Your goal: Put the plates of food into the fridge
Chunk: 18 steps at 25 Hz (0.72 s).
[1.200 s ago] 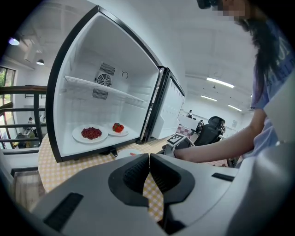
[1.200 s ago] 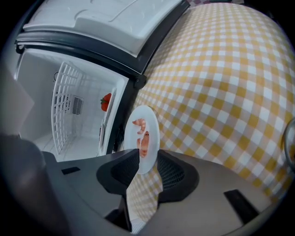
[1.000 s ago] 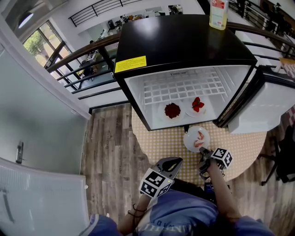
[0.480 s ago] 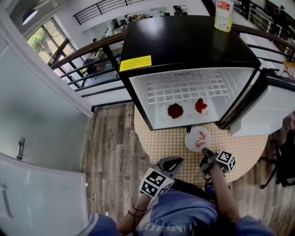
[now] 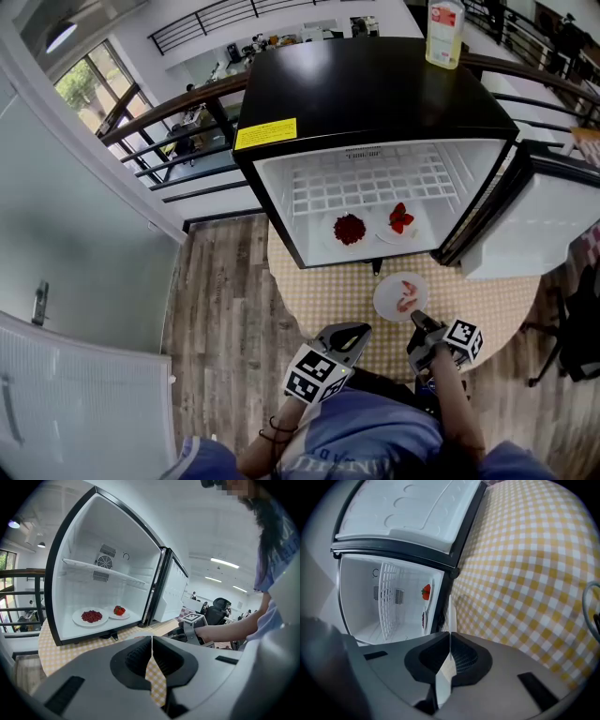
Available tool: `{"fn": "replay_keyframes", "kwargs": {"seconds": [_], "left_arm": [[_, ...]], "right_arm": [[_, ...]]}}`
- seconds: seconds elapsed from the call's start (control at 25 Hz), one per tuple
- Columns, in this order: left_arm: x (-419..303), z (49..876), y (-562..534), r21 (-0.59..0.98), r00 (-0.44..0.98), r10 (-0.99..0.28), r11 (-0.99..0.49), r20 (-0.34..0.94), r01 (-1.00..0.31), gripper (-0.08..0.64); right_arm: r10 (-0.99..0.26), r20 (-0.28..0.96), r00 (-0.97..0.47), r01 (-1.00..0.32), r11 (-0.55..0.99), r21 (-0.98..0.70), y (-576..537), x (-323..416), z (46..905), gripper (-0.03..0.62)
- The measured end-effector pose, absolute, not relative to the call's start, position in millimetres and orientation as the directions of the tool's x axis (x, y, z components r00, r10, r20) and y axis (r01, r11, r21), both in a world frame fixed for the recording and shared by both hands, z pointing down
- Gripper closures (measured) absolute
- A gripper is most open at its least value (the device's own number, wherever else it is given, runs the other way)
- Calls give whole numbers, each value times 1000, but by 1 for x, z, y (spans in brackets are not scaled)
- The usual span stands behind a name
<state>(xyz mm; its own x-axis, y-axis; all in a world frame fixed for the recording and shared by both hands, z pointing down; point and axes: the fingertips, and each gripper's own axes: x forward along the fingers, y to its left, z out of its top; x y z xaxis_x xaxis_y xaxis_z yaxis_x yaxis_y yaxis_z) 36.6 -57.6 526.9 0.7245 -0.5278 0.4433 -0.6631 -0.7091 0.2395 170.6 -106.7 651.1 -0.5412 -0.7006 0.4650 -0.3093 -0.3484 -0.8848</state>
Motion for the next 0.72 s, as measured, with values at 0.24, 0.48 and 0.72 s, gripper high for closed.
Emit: {"fn": "replay_keyframes", "kwargs": {"seconds": [0.24,0.48,0.72], "left_arm": [[46,525,-55,235,728,-526,-714,440,-659,540],[54,523,-53,230,727,-533,-714,433,-661,540],[60,519,-51,227,727,-540,-714,424,-662,540]], "right_arm": [[-700,458,-548,-340,-314,-886,-97,183,637,572],[-727,398,-560,-310,-261,-914,-94,192,613,572],[-766,295,-570,-265,-169,-949,-102,195,567,572]]}}
